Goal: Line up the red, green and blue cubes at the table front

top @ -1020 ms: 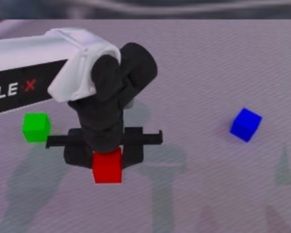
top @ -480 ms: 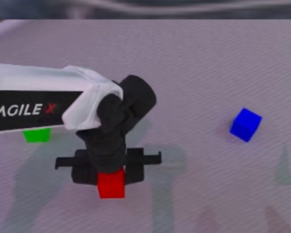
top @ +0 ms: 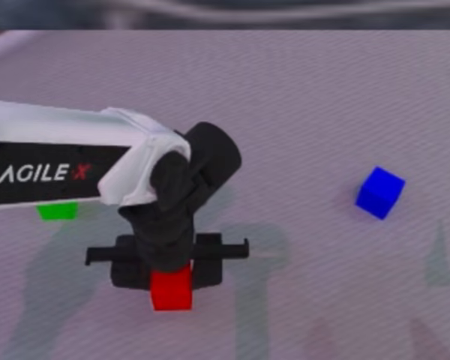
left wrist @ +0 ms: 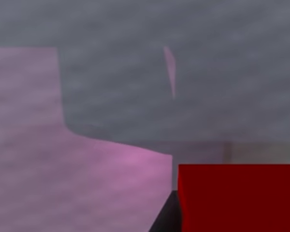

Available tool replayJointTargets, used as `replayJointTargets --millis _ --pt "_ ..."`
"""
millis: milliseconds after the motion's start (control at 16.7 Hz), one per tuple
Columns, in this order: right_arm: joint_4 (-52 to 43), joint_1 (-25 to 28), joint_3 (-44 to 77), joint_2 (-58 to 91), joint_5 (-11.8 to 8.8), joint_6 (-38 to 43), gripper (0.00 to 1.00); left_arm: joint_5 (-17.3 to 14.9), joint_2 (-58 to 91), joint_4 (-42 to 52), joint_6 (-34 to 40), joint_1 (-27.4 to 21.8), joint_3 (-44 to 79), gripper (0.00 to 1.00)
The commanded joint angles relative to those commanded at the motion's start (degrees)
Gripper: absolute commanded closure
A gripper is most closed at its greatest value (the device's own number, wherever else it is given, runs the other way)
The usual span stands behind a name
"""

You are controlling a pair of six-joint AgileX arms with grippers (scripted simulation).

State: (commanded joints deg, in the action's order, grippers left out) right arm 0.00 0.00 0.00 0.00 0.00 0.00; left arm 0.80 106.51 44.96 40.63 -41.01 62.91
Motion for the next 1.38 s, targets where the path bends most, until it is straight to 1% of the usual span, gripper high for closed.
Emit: replayJointTargets --millis 600,660,1200,1380 --pt "0.00 0.00 0.00 0.00 0.00 0.00 0.00 0.00 0.00 0.00 0.00 0.00 0.00 0.02" --pt "0.00 0.00 0.00 0.00 0.00 0.00 0.00 0.00 0.00 0.00 0.00 0.00 0.00 0.00" --pt "0.00 0.00 0.00 0.00 0.00 0.00 0.00 0.00 -0.08 0.20 0.01 0.06 0.18 0.00" --pt "0.00 0.00 0.00 0.00 0.00 0.00 0.00 0.03 -1.54 4.30 0.34 0.31 2.93 0.00"
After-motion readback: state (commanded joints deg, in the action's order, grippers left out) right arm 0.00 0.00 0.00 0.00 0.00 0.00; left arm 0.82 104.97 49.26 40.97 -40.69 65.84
